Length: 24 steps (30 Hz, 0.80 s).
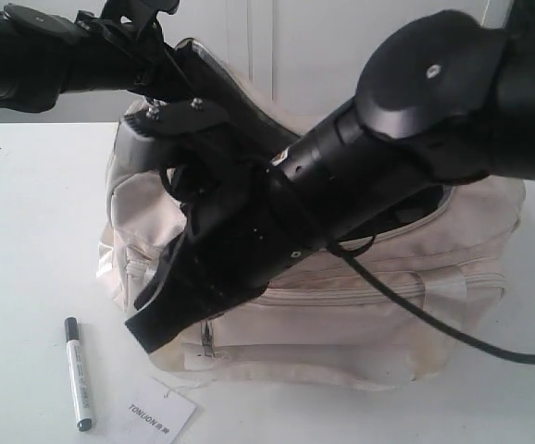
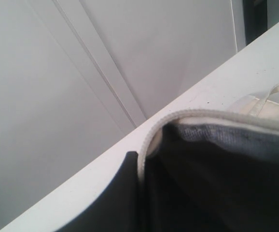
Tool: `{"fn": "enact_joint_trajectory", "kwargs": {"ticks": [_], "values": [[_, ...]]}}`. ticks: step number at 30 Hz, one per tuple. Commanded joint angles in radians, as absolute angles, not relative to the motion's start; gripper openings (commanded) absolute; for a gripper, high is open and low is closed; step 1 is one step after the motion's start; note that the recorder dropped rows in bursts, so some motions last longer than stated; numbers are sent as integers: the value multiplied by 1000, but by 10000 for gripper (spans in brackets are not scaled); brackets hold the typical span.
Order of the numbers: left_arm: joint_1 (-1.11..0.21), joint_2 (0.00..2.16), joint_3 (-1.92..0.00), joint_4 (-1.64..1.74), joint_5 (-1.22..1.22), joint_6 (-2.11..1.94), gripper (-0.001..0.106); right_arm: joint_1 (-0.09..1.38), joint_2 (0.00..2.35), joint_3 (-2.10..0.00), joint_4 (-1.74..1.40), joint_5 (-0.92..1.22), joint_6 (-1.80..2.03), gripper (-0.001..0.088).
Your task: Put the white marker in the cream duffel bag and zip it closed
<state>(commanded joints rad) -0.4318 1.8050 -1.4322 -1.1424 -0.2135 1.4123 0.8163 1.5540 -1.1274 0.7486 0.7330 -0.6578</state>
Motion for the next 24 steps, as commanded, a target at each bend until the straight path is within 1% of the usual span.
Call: {"fn": "enact_joint_trajectory", "kwargs": {"ticks": [15,24], "values": [[-432,1805,-1432,-1142,-214,1412,0,1011,1605,-1127,413,571,-160,0],[-432,1805,-1432,-1142,-214,1412,0,1058,1668,-1201,255,605,11,0]]}}
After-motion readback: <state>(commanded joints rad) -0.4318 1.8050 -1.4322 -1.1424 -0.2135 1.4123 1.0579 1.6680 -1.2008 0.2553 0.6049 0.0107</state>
